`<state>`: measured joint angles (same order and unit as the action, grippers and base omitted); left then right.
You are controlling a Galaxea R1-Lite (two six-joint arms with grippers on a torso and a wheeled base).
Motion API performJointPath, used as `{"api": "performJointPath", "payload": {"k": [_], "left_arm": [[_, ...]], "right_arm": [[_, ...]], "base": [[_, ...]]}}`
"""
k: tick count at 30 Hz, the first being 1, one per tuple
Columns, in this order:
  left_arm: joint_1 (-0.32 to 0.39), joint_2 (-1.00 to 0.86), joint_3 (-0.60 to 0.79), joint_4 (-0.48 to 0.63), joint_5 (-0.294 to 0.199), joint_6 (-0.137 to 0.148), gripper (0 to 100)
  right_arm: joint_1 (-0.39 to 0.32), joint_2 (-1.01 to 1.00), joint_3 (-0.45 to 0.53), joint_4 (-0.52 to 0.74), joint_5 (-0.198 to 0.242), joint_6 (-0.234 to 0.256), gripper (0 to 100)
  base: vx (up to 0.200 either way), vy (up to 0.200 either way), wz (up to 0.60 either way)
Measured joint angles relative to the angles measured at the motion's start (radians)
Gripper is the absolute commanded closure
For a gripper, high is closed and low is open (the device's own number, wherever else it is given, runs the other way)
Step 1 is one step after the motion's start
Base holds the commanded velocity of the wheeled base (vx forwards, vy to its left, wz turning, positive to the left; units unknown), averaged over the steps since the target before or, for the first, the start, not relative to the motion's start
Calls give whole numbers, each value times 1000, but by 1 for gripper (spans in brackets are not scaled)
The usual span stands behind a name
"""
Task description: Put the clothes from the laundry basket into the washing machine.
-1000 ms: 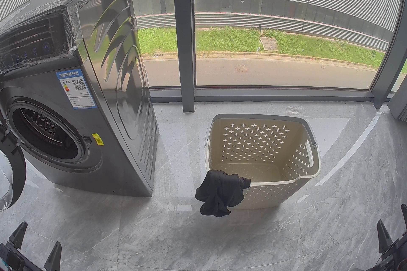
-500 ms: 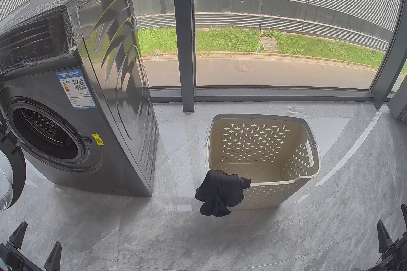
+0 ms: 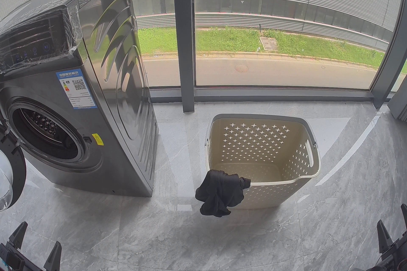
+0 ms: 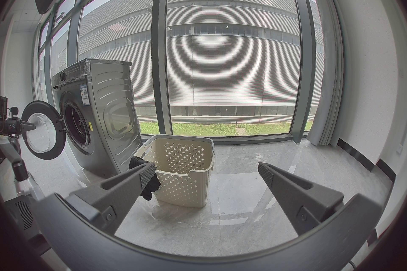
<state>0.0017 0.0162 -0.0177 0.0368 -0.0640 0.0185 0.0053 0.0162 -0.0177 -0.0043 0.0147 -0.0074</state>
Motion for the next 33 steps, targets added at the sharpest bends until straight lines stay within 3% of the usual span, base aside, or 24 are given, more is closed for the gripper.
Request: {"api": "performJointPath", "payload": {"k": [24,29,33], "left_arm": [[0,0,0,0,1,2,0],[0,0,0,0,1,3,0],[0,0,0,0,1,2,0]], "right_arm": [[0,0,0,-32,12,14,0],[6,10,-95,-51,44,14,0],[13,73,-185,-43,125,12,0]], "base": [[0,0,0],[0,0,0],[0,0,0]]}}
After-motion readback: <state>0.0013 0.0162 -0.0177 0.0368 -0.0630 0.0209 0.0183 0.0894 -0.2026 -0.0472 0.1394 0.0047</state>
